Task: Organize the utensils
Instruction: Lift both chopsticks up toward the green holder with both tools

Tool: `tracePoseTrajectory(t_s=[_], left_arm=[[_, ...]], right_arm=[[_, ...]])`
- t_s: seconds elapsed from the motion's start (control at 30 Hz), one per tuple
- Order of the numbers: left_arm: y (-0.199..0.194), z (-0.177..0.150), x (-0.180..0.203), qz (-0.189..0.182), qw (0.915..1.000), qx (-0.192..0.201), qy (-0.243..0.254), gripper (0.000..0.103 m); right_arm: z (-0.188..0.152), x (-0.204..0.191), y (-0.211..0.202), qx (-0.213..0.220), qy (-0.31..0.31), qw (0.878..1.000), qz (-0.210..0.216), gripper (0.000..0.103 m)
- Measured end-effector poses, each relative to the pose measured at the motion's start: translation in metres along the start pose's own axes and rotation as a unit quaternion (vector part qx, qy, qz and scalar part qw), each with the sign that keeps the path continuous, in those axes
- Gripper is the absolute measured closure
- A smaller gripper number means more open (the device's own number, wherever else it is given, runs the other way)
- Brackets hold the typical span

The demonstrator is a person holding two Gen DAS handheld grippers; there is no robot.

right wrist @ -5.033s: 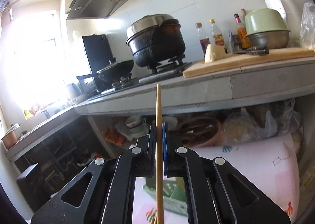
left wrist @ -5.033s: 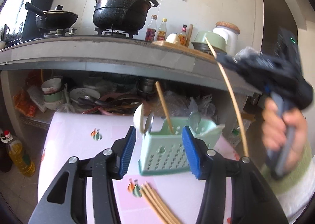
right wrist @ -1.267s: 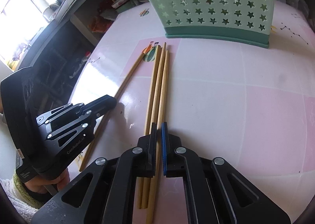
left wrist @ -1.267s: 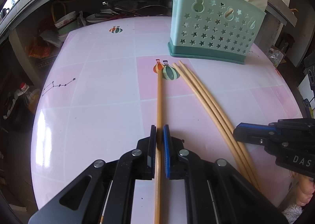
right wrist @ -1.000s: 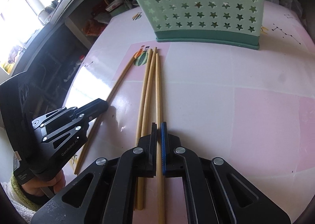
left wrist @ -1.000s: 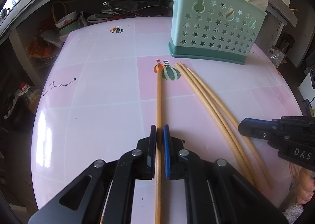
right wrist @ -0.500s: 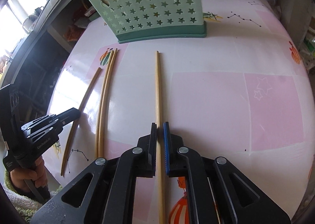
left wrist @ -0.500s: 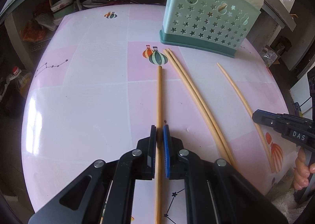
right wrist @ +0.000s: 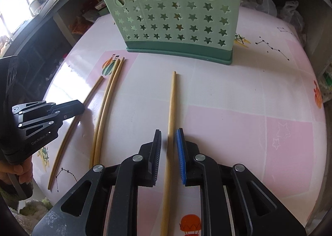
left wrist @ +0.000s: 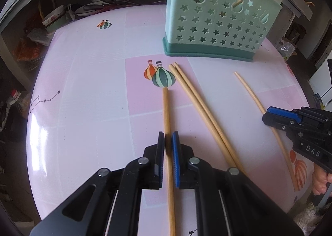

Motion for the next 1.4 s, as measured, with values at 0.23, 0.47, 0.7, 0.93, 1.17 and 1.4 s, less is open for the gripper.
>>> tracePoseTrajectory(t_s=[0.23,0.47,0.7,0.93,1.17,1.4], left_arm=[[0.012,0.019,0.004,0.0,1.0,0.008,0.003,0.096],[0.018,0.033,0.004,0.002,0.9996,0.027,0.002,0.096],[0.012,0.037,-0.001,-0.017,0.9988,0.036,-0.027,0.097],[-0.046,0.039,-0.012,-0.075,0.991,0.097,-0.054,0.097],[-0.117,0.049,-0.018,-0.131,0.9737,0.178,-0.057,0.097],[-0.183,0.082,-0.009,-0.176,0.9489,0.26,-0.036,0.097]], right_arm=[[0.01,0.003,0.006,0.009,-0.01,1.0,-0.008,0.087],[0.014,0.002,0.009,0.022,-0.015,0.999,-0.025,0.095],[0.015,0.014,-0.007,0.05,0.026,0.998,0.016,0.098],[0.011,0.026,-0.053,0.113,0.063,0.989,0.074,0.098],[0.015,0.029,-0.076,0.152,0.066,0.983,0.08,0.098],[0.015,0.03,-0.083,0.168,0.065,0.98,0.08,0.099]])
Point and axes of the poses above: each gripper's, at about its wrist camera, not at the fingertips, and y roughly the way its jaws point, x to its right, z to its top, the point moved 1 cm from there along y, roughly the way its jaws point, and after that the axes turned 12 degrees about -y, right-handed, at the moved point
